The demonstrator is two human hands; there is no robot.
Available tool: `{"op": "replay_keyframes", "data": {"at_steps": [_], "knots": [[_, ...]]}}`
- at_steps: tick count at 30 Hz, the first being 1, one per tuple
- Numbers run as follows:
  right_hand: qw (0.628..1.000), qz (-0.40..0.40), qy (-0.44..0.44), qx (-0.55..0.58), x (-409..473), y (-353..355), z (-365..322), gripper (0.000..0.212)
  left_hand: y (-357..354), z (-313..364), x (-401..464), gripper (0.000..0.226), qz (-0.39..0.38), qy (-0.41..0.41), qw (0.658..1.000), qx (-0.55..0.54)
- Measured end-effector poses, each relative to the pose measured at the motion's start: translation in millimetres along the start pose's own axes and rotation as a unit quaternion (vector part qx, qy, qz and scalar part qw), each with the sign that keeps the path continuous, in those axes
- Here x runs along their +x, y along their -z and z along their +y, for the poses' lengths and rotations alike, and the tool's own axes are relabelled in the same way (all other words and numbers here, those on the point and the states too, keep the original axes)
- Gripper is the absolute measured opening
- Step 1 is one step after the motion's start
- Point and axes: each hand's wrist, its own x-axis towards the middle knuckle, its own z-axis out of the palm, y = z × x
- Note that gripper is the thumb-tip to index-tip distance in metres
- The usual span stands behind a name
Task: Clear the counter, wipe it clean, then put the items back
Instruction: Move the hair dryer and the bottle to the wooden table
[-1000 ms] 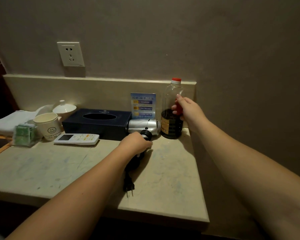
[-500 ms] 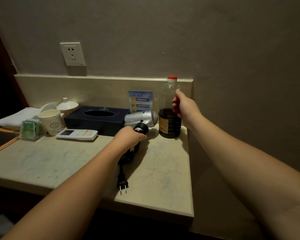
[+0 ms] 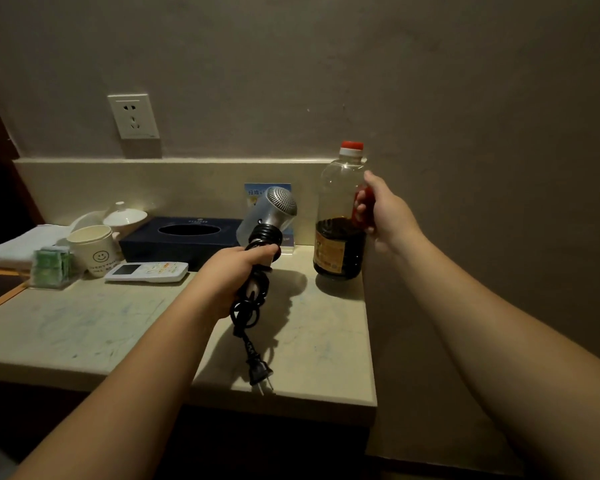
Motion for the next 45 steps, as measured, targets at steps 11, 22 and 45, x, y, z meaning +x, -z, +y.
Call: {"op": "replay_keyframes", "data": {"at_steps": [11,22,45], "knots": [[0.998,0.054,0.026,0.009,-84.8,-7.3,-6.5,0.034,20.0,-8.5,-36.3,0.031,-0.062,0.011,0.994,-0.093],[0.989,0.125,0.053,0.054,-189.2,5.5,-6.4,0.032,34.3,-24.4,-87.0,0.034,-0.183,-0.011,0.976,-0.117],[0.878,0.477,-0.011,0.049,-498.8,242.2,57.8,0.042,-241.0,-108.9,-267.2,0.028,-0.515,0.005,0.857,-0.004]]}}
